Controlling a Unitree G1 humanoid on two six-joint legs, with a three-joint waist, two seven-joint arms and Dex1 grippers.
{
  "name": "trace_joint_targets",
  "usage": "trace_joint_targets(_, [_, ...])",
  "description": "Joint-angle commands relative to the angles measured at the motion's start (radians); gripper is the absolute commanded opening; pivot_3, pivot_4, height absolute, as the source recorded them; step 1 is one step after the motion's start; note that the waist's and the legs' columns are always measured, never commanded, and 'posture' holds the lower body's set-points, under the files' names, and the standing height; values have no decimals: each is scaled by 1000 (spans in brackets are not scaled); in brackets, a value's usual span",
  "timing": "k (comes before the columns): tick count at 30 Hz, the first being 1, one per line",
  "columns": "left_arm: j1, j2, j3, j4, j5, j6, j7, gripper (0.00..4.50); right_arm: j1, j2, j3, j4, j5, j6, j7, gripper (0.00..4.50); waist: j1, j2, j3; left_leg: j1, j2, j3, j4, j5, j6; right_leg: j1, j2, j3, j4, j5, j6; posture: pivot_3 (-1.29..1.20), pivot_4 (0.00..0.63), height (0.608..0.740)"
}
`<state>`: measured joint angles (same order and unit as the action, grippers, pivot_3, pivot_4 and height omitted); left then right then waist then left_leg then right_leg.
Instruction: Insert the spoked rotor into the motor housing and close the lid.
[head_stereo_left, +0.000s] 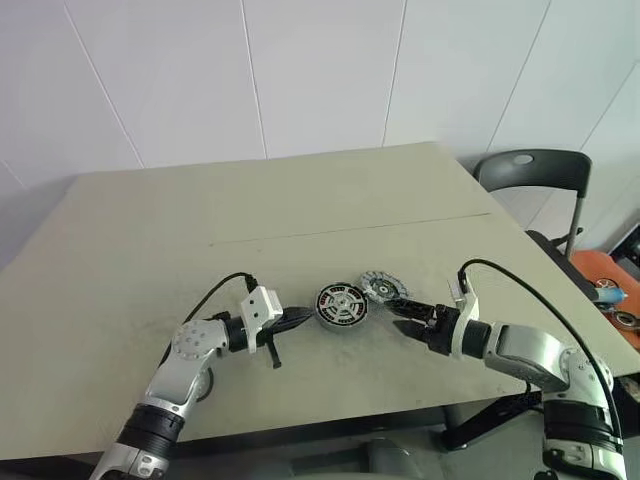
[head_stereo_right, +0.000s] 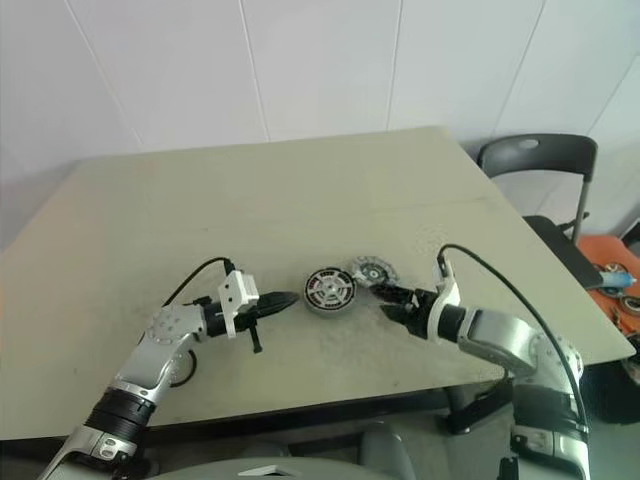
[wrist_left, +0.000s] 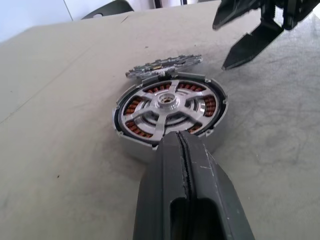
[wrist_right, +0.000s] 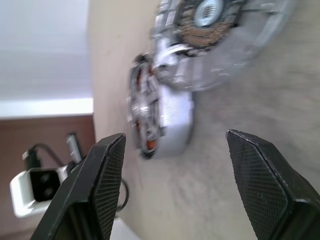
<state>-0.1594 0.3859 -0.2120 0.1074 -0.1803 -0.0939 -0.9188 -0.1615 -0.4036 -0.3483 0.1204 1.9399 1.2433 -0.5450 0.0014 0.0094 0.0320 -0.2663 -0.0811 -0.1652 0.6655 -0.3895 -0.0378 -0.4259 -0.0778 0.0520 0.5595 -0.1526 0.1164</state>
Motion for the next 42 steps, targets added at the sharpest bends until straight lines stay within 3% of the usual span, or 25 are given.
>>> trace_joint_targets(1, [-27,-7,3,-44,-4,11,9,0,-8,57,-33,-46,32,-87,-87,3349,2,0,0,0,0,0,0,0,0,0,0,0,0,0,0,0,0,740])
trace_joint_targets(14, [-63,-8,21,127,-3,-90,-24,0,-76,103,-39,-28,1,-354,-138,3349,3,3,0,1,3,0,0,0,0,0,5,0,0,0,0,0,0,740])
trace_joint_targets(22, [-25,-19,4,109,9,-128,-4,0,-123,152,10,4,-33,-402,-118,3349,3,4,0,1,6,0,0,0,1,0,7,0,0,0,-1,0,0,740])
trace_joint_targets(25, [-8,-22,-5,52,17,-102,15,0,-130,174,27,10,-34,-404,-122,2795,3,4,0,1,6,0,0,0,1,0,7,0,0,0,-1,0,0,740])
trace_joint_targets(33, [29,-28,-26,-90,36,-11,63,0,-131,171,35,-6,-41,-399,-97,167,-10,7,0,1,7,0,-1,-1,1,-1,8,1,0,0,-1,0,0,740])
trace_joint_targets(37, [38,-26,-31,-105,41,-1,74,0,-149,132,47,-7,-91,-369,-46,35,-13,9,0,1,8,0,-1,-1,1,-1,10,2,0,0,-1,0,0,740])
trace_joint_targets(42, [53,-17,-27,-108,39,-13,75,0,-199,24,106,-33,-331,-330,141,35,-12,11,1,0,8,0,-1,-1,1,-1,11,2,0,0,-1,0,0,740])
